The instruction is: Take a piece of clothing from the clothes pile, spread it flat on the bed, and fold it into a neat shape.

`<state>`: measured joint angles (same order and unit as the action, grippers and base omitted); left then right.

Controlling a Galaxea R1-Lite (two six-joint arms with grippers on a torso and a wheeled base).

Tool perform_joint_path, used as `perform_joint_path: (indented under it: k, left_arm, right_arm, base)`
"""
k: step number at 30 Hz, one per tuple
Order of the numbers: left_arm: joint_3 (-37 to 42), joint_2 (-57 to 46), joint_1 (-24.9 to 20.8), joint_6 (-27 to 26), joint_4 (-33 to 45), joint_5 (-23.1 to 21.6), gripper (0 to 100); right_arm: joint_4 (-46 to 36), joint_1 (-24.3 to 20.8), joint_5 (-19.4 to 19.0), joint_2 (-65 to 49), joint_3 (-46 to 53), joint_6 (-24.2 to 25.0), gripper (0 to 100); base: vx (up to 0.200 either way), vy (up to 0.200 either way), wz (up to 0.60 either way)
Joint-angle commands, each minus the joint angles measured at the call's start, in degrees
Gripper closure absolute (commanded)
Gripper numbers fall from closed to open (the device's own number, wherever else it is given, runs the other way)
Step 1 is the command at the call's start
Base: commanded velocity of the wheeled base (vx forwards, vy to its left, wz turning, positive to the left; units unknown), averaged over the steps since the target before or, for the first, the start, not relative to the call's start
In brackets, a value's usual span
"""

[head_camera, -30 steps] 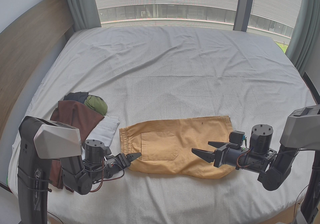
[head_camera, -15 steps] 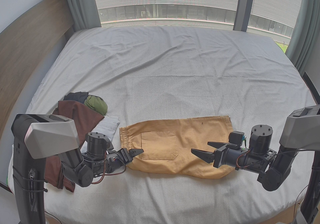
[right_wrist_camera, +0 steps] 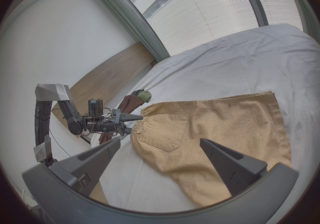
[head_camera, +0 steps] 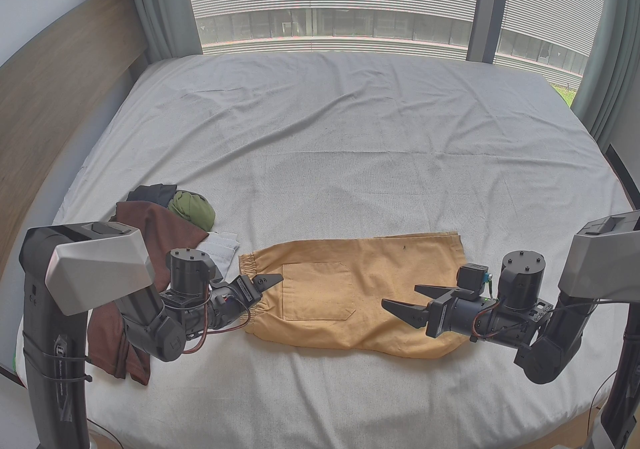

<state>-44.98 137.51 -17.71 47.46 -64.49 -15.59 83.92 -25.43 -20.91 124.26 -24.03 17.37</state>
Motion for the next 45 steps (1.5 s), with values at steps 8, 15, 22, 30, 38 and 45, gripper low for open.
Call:
perform_joint_path:
  k: [8, 15, 22, 30, 38, 45]
  left_arm:
    - [-1.1, 1.1, -0.1, 0.8, 0.1, -0.1, 0]
    - [-1.9, 2.2, 0.0, 0.5, 0.9, 0.4, 0]
    - [-4.4, 2.1, 1.2, -3.1, 6.3, 5.3, 0]
    - [-6.0, 2.3, -0.1, -4.8, 6.9, 6.0, 0]
    - [-7.8, 3.7, -0.3, -3.9, 6.9, 5.1, 0]
    - [-7.2, 3.4, 0.2, -3.6, 6.8, 5.1, 100]
  right_arm:
    - [0.0, 0.1, 0.0, 0.0, -0.1, -0.1, 0]
    - [0.0, 0.0, 0.0, 0.1, -0.1, -0.1, 0]
    - [0.1, -0.1, 0.0, 0.8, -0.1, -0.1, 0]
    - [0.1, -0.2, 0.1, 0.9, -0.1, -0.1, 0]
    - [0.1, -0.1, 0.1, 0.9, -0.2, -0.1, 0]
    - [2.6, -0.1, 0.1, 1.4, 0.0, -0.1, 0]
  base:
    - [0.000, 0.000, 0.00]
    - [0.000, 0.000, 0.00]
    - [0.000, 0.000, 0.00]
    - [0.000, 0.000, 0.00]
    - [0.000, 0.000, 0.00]
    - [0.000, 0.000, 0.00]
